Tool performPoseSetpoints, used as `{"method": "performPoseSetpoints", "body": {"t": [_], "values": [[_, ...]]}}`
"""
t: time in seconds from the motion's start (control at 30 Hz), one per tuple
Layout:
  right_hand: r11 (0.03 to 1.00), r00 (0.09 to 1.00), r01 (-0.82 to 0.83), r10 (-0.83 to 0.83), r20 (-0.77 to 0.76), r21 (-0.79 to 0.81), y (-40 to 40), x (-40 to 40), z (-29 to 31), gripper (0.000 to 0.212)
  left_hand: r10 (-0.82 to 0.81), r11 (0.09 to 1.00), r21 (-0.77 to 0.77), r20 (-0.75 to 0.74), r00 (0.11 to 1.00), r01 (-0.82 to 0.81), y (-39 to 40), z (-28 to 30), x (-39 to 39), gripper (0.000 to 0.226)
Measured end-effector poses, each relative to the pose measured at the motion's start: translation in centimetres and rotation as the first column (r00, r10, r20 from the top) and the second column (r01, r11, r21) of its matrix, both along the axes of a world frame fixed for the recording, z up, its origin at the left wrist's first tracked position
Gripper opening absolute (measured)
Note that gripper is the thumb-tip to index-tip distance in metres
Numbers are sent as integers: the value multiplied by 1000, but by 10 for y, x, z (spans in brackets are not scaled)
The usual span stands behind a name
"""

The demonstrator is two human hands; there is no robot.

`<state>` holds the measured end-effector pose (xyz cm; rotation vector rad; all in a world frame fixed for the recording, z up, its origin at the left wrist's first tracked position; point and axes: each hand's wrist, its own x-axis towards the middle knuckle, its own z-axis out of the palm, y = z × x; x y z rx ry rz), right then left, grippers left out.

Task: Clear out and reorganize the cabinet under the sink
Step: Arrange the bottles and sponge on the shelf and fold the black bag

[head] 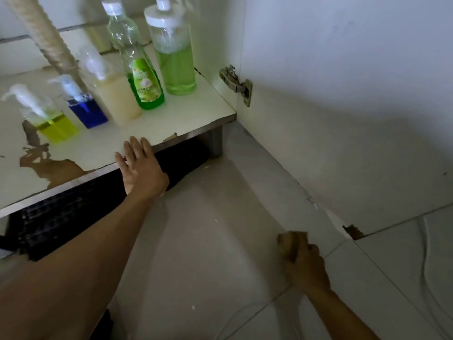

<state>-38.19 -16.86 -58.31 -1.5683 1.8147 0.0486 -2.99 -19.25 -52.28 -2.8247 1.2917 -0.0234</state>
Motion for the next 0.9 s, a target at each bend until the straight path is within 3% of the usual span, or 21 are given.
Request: {"method": "performPoseSetpoints", "body": {"t": [0.1,0.17,0.27,0.33,0.43,0.5,0.6,0.73,0.8,0.9], "values": [[982,959,-45,93,267,-182,-25,55,47,68,-1,1000,4,-23,1000,1,1,3,0,96],[917,912,-161,280,301,-366,-53,102,84,70,-9,1000,13,-28,1000,9,1,4,0,98],[721,811,-360,556,184,-592,-104,176,129,67,-13,999,33,-27,1000,14,0,5,1,102],[582,743,-476,667,52,-659,-133,217,147,71,-11,999,42,-33,999,13,-1,6,2,104],[439,659,-655,730,-180,-615,-163,258,151,76,-3,998,66,-50,999,7,-2,8,1,105],[372,598,-749,736,-317,-548,-176,271,142,67,-6,997,76,-57,998,10,-2,10,3,104],[394,581,-795,713,-392,-461,-182,275,132,63,-24,995,97,-98,995,34,-1,12,6,102],[330,605,-749,695,-390,-575,-154,273,140,61,-78,995,42,-215,973,89,4,23,18,98],[320,611,-667,752,-248,-673,-128,273,148,57,-112,993,-58,-274,955,100,19,32,20,87],[447,580,-493,808,101,-746,-87,274,149,49,-85,959,-285,-310,947,-7,63,31,9,70]]}}
